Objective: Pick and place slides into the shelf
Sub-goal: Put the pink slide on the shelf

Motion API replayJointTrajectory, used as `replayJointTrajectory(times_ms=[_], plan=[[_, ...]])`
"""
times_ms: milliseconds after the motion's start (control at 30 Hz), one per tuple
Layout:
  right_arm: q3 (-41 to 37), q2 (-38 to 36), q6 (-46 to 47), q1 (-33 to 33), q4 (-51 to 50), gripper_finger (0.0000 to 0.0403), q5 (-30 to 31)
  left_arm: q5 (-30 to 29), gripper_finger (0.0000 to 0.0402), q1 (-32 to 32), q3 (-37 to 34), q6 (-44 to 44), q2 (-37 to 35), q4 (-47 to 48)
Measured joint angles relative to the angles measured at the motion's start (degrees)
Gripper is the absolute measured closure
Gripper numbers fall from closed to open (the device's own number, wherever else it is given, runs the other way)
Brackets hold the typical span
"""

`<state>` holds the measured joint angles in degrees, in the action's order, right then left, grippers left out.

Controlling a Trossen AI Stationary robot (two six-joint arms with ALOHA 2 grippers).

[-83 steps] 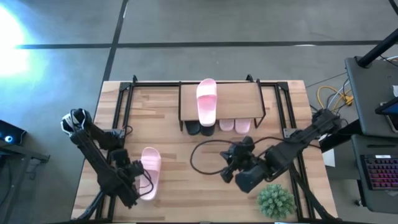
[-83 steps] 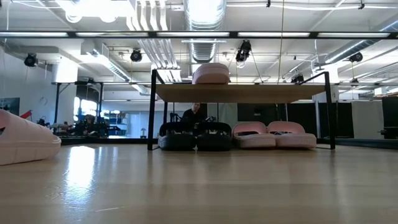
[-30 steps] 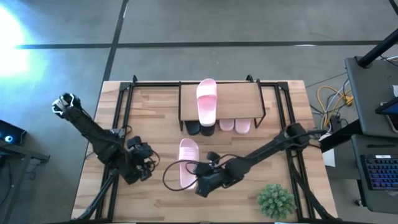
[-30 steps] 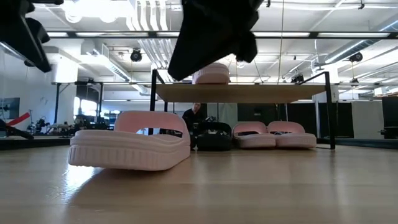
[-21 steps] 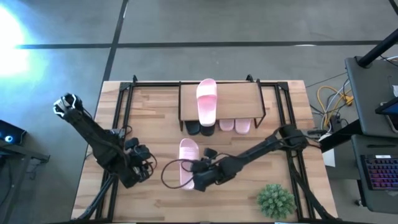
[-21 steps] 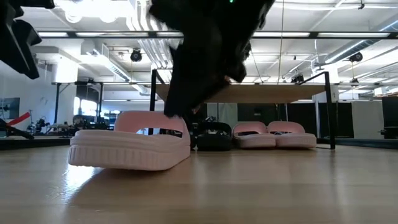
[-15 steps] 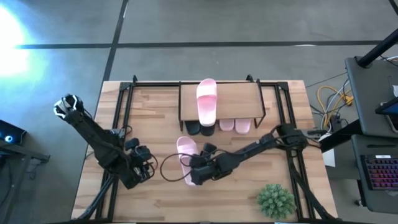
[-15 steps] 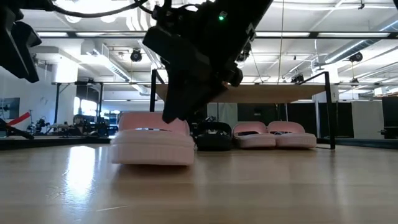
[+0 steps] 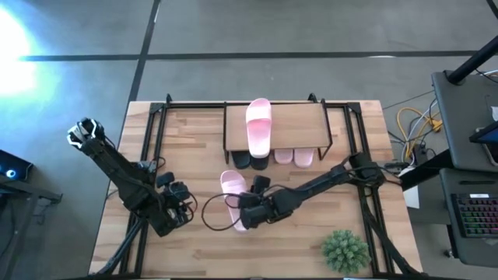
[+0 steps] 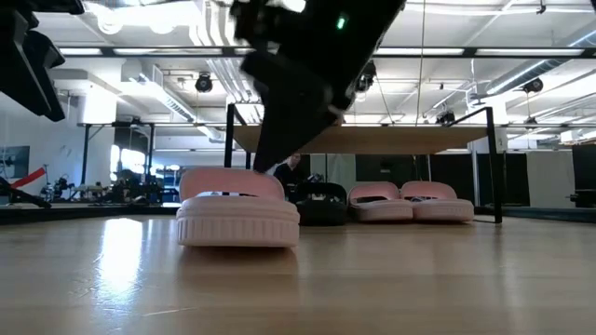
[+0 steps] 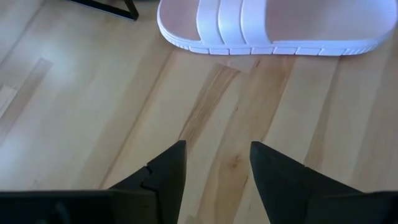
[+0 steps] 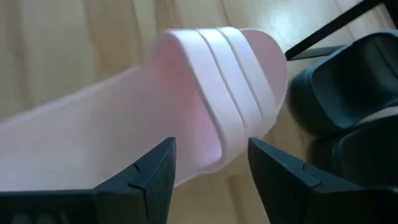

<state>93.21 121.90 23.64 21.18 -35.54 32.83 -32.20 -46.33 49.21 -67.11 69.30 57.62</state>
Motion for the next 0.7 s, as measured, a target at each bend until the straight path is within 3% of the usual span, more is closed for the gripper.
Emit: replayJointTrajectory(times_ms=[267, 500, 700], plan=[[-0.13, 2.65, -9.45, -2.84, 2.92, 0.0211, -0.09, -0.18, 0.0238, 0.0, 0.02, -0.02, -0.02, 0.0], [-0.24, 3.45, -15.96, -5.49, 7.32, 0.0216, 3.58, -0.31, 0.0238, 0.0, 0.02, -0.04, -0.07, -0.06], [-0.24, 3.53, -14.82, -7.46, 7.04, 0.0299, 0.91, -0.29, 0.0238, 0.09, 0.02, -0.04, -0.07, -0.06]])
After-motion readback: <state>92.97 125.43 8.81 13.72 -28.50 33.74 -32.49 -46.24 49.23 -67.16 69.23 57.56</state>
